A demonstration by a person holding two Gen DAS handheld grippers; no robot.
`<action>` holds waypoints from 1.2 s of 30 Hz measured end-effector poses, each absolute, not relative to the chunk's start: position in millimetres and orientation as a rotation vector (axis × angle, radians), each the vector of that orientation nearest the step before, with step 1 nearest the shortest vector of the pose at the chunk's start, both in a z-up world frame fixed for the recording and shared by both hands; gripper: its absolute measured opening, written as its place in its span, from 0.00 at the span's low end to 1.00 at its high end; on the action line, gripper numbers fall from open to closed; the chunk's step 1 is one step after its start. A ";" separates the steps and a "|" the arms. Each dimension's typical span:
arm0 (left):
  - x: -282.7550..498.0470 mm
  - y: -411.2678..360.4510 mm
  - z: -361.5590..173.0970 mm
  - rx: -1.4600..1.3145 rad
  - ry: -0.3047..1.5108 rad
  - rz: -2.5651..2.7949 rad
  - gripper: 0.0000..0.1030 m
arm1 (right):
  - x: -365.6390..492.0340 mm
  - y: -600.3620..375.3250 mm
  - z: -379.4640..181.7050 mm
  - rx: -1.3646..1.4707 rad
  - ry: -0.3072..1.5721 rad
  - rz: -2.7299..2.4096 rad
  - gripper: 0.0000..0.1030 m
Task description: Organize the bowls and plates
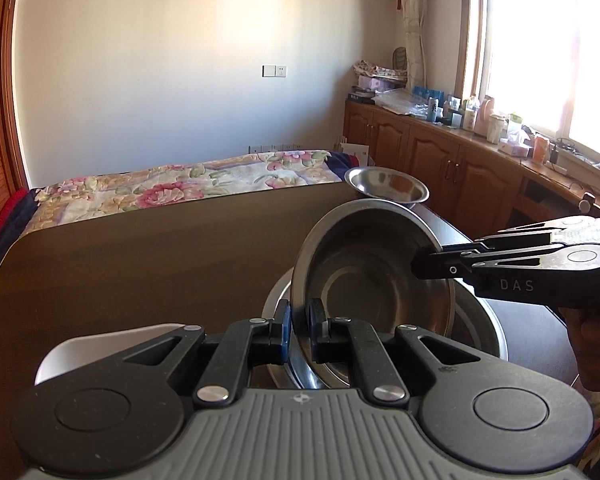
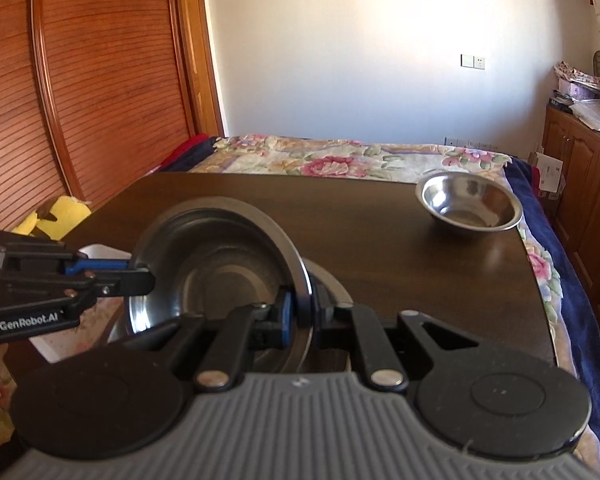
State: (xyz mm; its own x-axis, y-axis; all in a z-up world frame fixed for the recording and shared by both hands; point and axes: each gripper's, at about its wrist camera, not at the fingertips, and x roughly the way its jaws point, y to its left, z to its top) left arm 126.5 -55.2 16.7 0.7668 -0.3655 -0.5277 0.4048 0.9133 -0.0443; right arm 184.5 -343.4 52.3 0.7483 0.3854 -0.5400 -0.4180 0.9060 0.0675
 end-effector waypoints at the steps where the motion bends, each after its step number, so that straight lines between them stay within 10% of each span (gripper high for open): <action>1: 125.9 -55.2 15.9 0.075 0.560 -0.419 0.10 | 183.8 -342.6 50.5 -0.063 0.580 0.439 0.13; 36: 129.9 -65.3 -8.9 0.110 0.563 -0.420 0.13 | 178.5 -325.5 41.6 -0.330 0.556 0.467 0.15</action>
